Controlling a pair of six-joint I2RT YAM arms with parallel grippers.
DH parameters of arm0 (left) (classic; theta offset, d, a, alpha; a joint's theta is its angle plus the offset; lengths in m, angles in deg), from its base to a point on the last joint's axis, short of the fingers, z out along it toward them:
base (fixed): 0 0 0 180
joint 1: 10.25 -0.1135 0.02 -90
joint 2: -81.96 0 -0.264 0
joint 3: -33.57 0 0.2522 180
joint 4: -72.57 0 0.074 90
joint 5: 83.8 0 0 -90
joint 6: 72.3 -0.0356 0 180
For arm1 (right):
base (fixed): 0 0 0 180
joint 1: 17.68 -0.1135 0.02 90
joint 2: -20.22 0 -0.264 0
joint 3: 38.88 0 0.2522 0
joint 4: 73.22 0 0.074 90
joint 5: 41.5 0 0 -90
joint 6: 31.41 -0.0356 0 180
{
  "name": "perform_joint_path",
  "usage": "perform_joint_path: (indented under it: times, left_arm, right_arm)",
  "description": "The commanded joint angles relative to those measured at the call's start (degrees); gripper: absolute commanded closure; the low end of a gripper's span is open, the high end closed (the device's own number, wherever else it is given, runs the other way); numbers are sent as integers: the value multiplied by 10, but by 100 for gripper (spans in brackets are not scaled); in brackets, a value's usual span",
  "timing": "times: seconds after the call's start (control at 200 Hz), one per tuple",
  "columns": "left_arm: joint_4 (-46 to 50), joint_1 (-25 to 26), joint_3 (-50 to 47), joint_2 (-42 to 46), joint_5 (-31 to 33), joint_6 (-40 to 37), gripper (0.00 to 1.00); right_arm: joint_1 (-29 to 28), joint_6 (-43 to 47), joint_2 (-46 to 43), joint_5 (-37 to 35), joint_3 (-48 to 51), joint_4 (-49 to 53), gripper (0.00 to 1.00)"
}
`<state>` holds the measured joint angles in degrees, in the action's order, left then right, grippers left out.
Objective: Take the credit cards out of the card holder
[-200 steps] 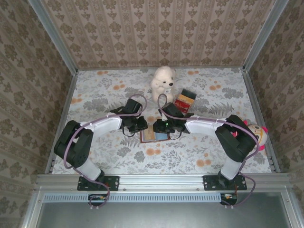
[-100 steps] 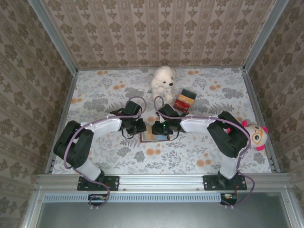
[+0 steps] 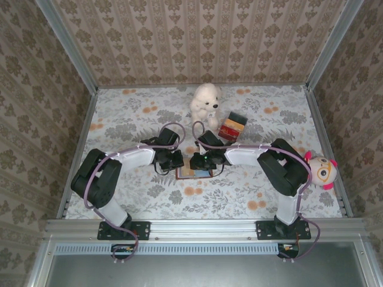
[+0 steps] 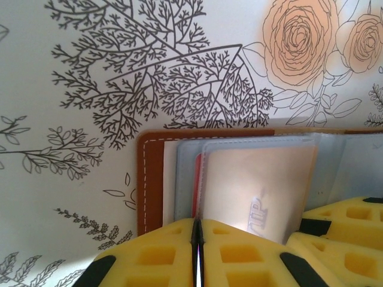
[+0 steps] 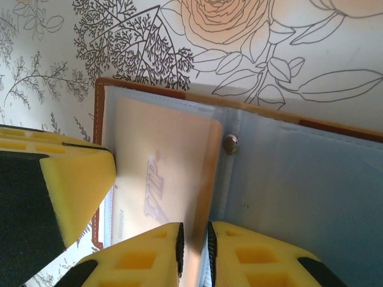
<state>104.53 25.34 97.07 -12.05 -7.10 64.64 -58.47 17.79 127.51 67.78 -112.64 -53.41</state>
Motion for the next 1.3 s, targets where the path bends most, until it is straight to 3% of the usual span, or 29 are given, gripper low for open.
perform_joint_path:
  times: [0.0, 0.61, 1.295]
  left_arm:
    - [1, 3, -11, -20, -7, 4, 88]
    - [12, -21, -26, -20, 6, -13, 89]
    - [5, -29, -18, -10, -22, -24, 87]
  right_arm:
    - [-3, -7, 13, 26, -10, 2, 82]
    - [19, -38, -6, 48, 30, -40, 100]
    - [33, -57, -37, 40, 51, -36, 100]
